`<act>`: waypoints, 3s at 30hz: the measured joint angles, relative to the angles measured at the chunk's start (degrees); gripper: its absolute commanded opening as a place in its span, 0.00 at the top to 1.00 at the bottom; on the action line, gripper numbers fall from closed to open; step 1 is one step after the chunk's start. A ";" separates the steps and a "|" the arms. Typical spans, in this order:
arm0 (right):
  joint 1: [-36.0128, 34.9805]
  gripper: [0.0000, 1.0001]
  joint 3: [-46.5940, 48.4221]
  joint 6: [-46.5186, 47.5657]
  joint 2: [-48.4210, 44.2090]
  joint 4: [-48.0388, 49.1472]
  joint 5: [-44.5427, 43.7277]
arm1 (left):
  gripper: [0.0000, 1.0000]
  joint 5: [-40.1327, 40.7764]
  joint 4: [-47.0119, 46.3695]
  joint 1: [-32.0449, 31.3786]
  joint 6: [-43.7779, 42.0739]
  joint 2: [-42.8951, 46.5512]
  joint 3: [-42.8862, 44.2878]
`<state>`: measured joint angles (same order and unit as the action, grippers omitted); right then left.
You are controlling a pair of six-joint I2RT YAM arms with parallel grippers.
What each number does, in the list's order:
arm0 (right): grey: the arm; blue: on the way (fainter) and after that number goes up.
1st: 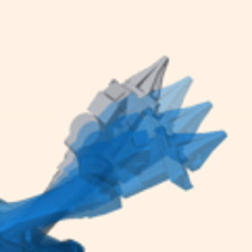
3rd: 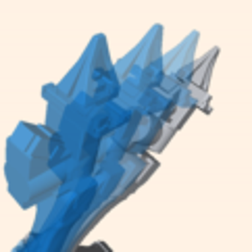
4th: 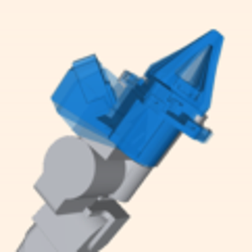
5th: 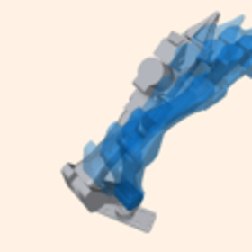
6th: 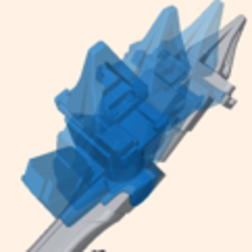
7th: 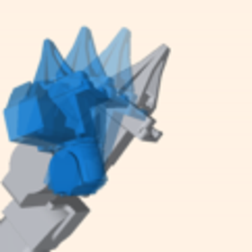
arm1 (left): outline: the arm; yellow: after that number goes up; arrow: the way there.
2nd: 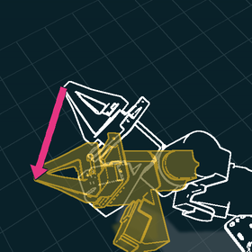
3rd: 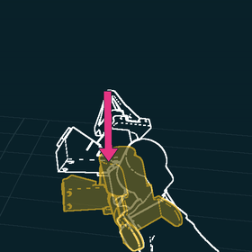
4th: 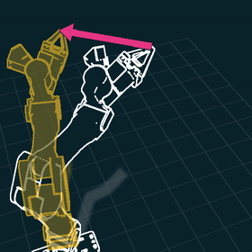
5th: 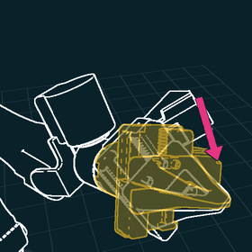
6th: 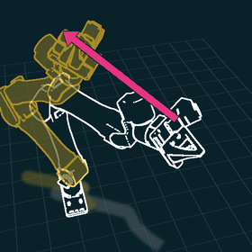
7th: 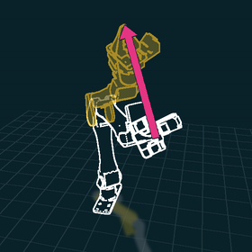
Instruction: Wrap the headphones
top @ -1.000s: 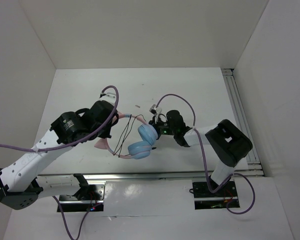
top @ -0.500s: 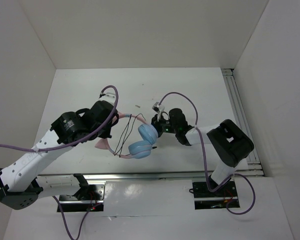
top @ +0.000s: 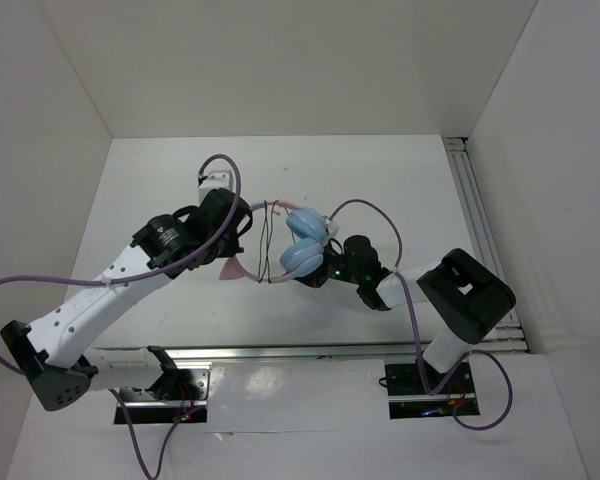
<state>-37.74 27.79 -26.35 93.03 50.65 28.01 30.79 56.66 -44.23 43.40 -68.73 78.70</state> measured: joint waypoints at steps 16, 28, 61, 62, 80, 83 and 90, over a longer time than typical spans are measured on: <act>-0.22 0.99 -6.64 -14.36 -5.77 3.76 -12.74 | 1.00 -5.88 -24.46 5.68 10.60 -5.29 -15.32; -0.31 0.99 0.63 -22.08 11.17 10.40 -11.02 | 1.00 -3.67 -28.94 11.54 21.33 -5.44 -25.14; -5.68 0.75 4.24 -32.48 25.99 23.45 -13.68 | 1.00 -7.63 -36.87 16.70 25.09 -34.49 -16.15; -7.32 0.72 3.45 -32.17 24.74 21.59 -14.51 | 1.00 -7.52 -36.65 15.98 24.26 -35.30 -15.19; -24.76 0.00 1.75 -24.96 -15.69 -29.27 -40.87 | 0.87 -7.41 -38.03 13.14 20.92 -41.83 -7.10; -25.94 0.00 2.58 -24.30 -21.70 -36.61 -46.36 | 0.68 -7.63 -37.59 13.07 19.96 -42.10 -6.67; -26.16 0.00 3.58 -22.75 -34.14 -48.87 -53.99 | 0.26 -10.67 -38.29 12.92 17.57 -41.38 -6.73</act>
<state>-63.90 31.38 -49.10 58.89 1.78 -25.98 20.12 18.37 -31.31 60.97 -110.10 71.96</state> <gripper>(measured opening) 0.999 0.598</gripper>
